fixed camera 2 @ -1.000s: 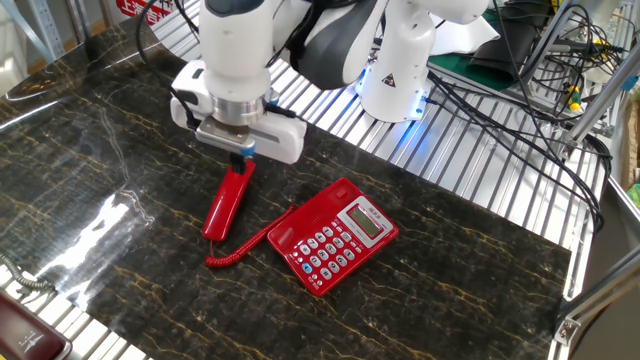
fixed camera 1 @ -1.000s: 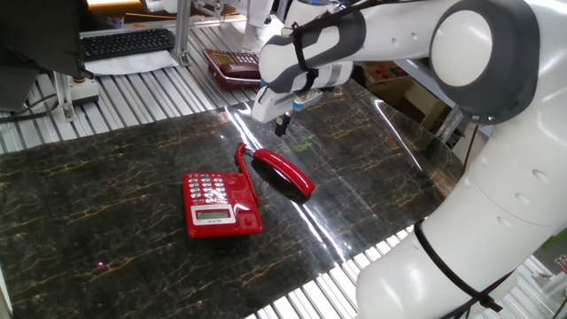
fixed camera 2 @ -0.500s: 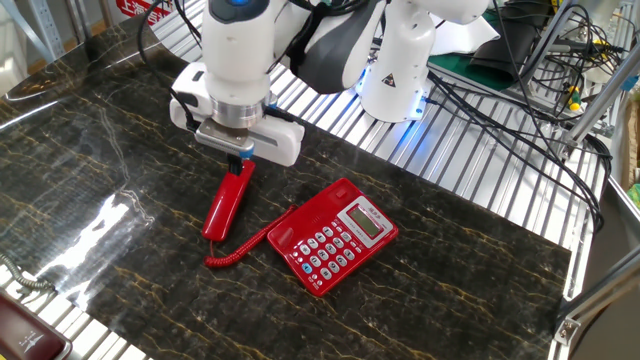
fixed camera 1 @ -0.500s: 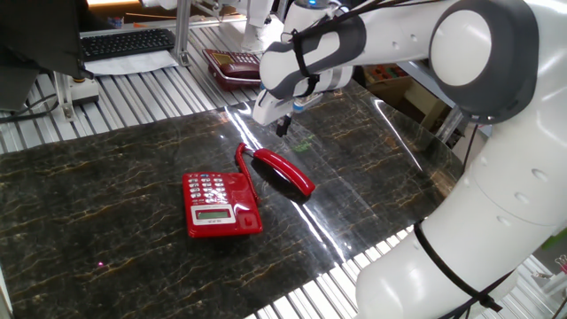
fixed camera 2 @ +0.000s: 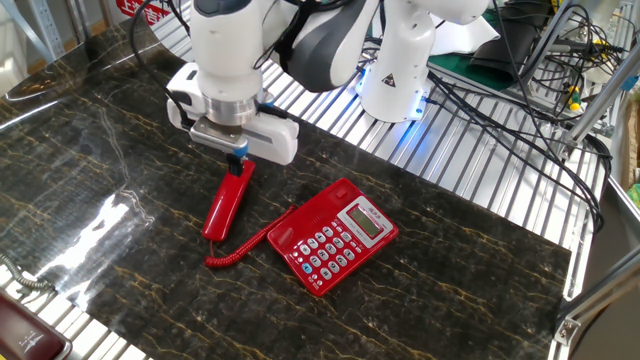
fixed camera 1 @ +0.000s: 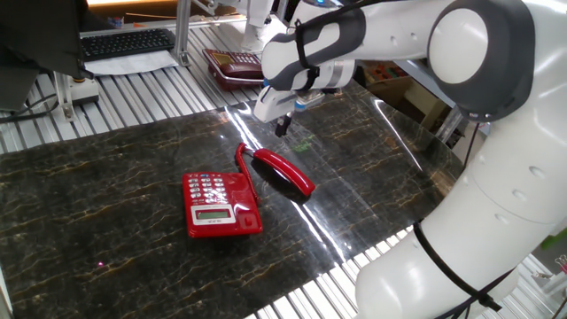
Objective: Place the handset of the telephone on the corresponding phone cradle
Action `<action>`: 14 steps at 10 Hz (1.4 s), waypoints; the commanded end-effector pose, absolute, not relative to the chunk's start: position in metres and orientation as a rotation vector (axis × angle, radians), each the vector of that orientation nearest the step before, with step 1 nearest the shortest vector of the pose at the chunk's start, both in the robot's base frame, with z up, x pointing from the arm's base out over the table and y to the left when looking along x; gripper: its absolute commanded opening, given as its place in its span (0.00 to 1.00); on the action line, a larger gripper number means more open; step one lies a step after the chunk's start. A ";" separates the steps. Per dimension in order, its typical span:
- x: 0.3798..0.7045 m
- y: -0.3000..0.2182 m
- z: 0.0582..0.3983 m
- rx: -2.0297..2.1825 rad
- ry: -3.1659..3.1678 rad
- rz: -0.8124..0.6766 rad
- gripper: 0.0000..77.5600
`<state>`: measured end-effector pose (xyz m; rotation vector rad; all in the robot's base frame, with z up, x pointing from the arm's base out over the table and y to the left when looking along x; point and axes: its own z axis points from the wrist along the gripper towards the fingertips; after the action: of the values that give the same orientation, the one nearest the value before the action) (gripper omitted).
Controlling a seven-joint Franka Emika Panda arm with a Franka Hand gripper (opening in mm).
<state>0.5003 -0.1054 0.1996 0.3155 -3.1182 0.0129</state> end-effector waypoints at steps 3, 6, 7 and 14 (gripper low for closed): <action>0.476 -0.140 0.171 0.363 -3.196 0.039 0.00; 0.474 -0.140 0.155 0.327 -3.310 -0.030 0.00; 0.473 -0.140 0.154 0.343 -3.303 -0.029 0.00; 0.473 -0.140 0.154 0.332 -3.288 0.050 0.00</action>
<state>0.4726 -0.1400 0.1532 0.3111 -3.2851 -0.0191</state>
